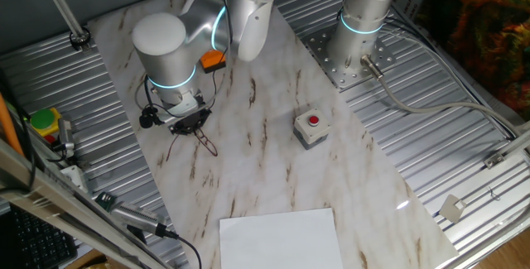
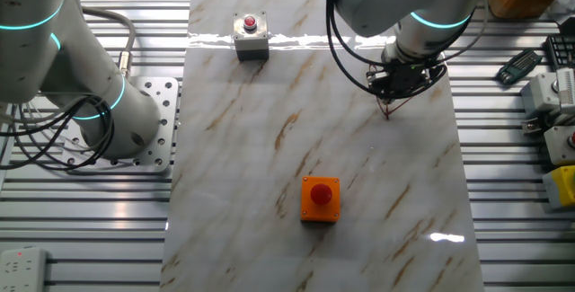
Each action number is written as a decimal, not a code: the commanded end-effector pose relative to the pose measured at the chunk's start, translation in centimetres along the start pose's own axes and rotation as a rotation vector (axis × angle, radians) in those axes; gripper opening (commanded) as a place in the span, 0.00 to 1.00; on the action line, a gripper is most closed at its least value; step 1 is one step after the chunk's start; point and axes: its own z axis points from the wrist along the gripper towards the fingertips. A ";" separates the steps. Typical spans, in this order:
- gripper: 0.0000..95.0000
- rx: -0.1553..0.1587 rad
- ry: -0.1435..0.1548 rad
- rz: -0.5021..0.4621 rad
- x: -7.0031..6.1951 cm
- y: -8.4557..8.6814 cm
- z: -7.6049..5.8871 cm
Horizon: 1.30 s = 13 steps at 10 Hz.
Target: Unfold the leg of the glasses (with one hand)
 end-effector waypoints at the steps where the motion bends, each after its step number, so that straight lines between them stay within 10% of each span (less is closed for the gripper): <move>1: 0.00 0.004 0.010 0.002 0.0 0.2 -0.3; 6: 0.00 0.017 0.023 0.027 -0.2 0.6 -1.2; 13: 0.00 0.181 0.069 0.144 0.0 2.8 -3.2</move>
